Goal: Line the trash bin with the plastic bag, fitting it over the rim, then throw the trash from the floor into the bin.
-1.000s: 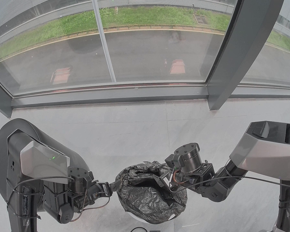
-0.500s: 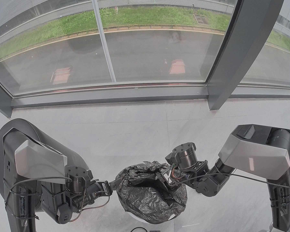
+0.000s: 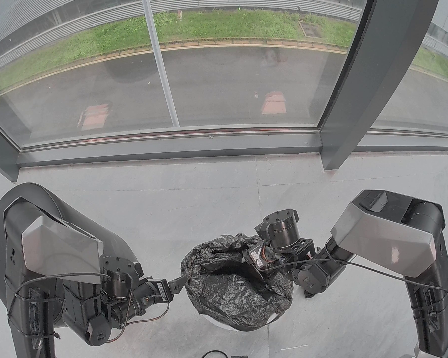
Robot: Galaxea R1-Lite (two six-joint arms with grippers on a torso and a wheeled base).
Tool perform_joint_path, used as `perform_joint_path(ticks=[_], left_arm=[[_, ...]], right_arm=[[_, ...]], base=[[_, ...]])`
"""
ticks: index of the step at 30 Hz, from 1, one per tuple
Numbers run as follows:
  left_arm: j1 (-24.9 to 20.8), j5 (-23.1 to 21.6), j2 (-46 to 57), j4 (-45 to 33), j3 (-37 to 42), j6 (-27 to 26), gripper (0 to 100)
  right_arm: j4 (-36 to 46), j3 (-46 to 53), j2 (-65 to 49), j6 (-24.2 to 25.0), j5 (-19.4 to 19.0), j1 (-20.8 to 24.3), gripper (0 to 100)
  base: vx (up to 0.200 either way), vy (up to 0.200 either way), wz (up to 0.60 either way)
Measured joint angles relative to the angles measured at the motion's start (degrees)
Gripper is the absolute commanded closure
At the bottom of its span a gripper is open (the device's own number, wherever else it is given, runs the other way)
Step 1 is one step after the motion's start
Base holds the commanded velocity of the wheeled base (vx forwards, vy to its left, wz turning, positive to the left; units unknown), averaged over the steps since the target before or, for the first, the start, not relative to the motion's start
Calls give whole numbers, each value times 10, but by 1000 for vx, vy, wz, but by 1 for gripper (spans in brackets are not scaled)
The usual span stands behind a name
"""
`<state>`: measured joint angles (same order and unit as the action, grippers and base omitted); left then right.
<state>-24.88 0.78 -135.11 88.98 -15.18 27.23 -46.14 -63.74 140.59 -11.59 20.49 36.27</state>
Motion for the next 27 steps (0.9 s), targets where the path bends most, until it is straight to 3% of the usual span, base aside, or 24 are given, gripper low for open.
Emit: perform_joint_path(ticks=[10,20,27], left_arm=[[0,0,0,0,1,0,0],[-1,0,0,0,1,1,0],[0,0,0,0,2,1,0]], right_arm=[[-1,-28,3,0,33,-4,0],[-3,-34,2,2,34,-6,0],[-2,16,-16,2,24,2,0]], base=[[0,0,0],[0,0,0],[0,0,0]])
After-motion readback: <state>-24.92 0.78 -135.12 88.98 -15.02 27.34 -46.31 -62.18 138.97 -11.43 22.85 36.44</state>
